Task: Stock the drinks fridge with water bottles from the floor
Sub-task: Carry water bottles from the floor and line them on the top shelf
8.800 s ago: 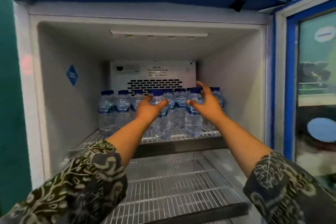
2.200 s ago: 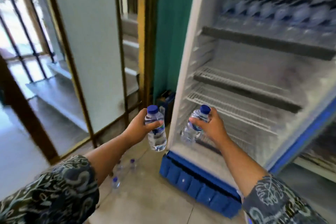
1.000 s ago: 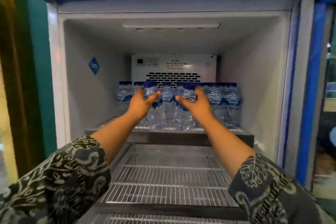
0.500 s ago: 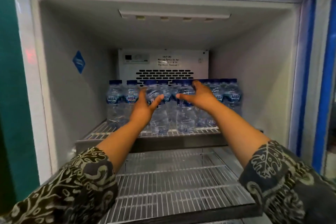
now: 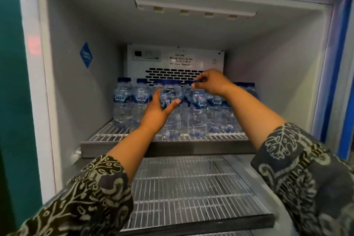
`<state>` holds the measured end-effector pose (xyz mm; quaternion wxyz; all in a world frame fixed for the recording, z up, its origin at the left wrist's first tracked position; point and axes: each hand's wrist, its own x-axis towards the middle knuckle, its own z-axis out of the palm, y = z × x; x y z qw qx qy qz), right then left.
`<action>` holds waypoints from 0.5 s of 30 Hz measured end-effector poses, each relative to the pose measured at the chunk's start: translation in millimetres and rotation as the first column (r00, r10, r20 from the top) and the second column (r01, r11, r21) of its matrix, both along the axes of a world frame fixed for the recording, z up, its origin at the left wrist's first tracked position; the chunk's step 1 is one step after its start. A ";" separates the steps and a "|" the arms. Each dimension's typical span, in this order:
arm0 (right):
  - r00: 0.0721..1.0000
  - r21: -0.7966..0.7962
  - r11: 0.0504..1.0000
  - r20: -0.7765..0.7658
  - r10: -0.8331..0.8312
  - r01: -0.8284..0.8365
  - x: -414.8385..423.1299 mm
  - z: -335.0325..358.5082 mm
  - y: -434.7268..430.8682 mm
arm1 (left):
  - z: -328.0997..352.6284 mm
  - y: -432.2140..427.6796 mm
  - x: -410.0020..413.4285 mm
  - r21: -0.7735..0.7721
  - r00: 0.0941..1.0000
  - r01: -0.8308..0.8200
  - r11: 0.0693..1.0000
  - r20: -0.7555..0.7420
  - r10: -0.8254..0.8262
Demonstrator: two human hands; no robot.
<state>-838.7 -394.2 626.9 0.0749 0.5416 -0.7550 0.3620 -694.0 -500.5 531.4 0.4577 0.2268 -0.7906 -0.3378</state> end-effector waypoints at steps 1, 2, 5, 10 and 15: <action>0.999 -0.012 1.000 -0.033 -0.013 0.012 -0.9 -1.4 -5.2 | 0.0 0.4 -0.9 -0.003 1.000 -0.008 1.000 0.014 0.008; 0.997 -0.027 0.999 -0.067 -0.027 0.025 -2.3 -3.1 -10.5 | 0.3 1.2 -1.7 -0.007 1.000 -0.016 1.000 0.025 0.016; 0.991 -0.055 0.998 -0.126 -0.037 0.030 -6.3 -6.8 -19.9 | 0.8 2.8 -3.1 -0.005 0.999 -0.023 1.000 0.028 0.023; 0.949 0.002 0.987 -0.273 -0.155 0.162 -20.0 -6.4 -27.4 | -0.5 1.3 -2.4 -0.003 1.000 -0.011 1.000 0.025 0.011; 0.920 0.020 0.974 -0.336 -0.204 0.224 -28.4 -7.6 -24.3 | 0.0 2.0 -2.0 -0.013 1.000 -0.001 1.000 0.023 0.002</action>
